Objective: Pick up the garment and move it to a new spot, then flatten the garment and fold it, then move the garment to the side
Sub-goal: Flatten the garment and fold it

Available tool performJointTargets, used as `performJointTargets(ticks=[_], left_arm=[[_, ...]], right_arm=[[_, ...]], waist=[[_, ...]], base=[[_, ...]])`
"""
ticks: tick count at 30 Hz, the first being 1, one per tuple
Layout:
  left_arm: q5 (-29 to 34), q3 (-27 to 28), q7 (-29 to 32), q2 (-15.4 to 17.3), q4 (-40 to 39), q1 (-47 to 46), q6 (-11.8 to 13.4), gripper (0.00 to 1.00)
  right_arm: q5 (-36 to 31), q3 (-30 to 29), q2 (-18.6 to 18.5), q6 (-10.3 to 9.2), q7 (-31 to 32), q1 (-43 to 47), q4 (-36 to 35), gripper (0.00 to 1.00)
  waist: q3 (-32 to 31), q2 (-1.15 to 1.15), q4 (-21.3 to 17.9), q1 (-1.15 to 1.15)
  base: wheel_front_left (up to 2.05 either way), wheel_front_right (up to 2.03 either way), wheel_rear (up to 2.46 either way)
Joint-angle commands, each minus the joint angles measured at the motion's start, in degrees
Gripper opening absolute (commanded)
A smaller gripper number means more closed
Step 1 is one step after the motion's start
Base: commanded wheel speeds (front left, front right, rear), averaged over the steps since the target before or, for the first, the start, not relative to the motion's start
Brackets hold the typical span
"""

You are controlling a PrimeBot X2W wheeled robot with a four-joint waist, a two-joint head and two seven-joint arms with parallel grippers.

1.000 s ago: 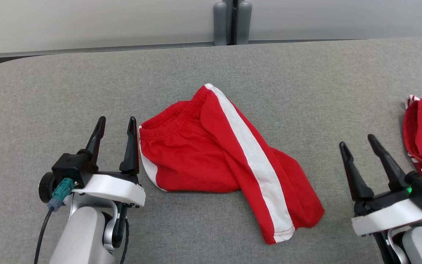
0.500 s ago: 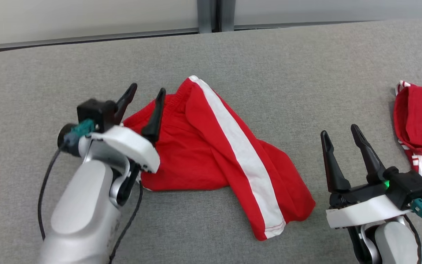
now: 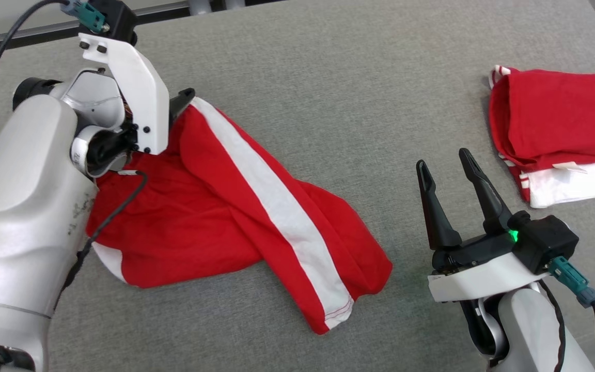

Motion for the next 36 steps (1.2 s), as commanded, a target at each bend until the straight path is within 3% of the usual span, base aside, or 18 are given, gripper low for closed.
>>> performJointTargets(ticks=[1,11,23,24,25,36], left_arm=[[-1.0,-0.6,2.3,1.3,0.7,-1.6,-0.1,1.00],[-3.9,-2.8,7.4,5.2,2.5,-2.9,-0.1,1.00],[-6.6,-2.9,7.5,4.0,4.2,-3.4,-0.1,1.00],[-6.8,-2.9,7.6,3.9,4.5,-3.5,0.0,0.73],[-6.8,-2.9,7.3,3.8,4.6,-3.6,0.0,0.00],[-7.6,1.1,-4.5,1.3,7.1,-5.3,1.9,0.00]], right_arm=[[0.3,0.0,0.2,-0.02,-0.3,-0.8,0.3,1.00],[0.5,-0.4,1.0,-0.01,-0.3,-0.1,0.7,1.00],[0.3,0.6,1.4,-0.02,-0.3,-0.5,1.7,1.00],[0.3,0.8,1.4,-0.02,-0.3,-0.5,1.7,1.00],[0.2,0.9,1.4,-0.02,-0.3,-0.6,1.8,1.00],[-0.5,2.0,1.4,-0.02,-0.3,-0.6,2.5,1.00]], waist=[[1.4,0.00,-2.5,0.00],[2.0,0.00,-5.3,0.00],[2.0,0.00,-5.8,0.00],[2.0,0.00,-5.8,0.00],[2.0,0.00,-5.9,0.00],[0.0,0.00,-4.1,0.00]], base=[[0.00,0.00,0.00],[0.00,0.00,0.00],[0.00,0.00,0.00],[0.00,0.00,0.00],[0.00,0.00,0.00],[0.00,0.00,0.00]])
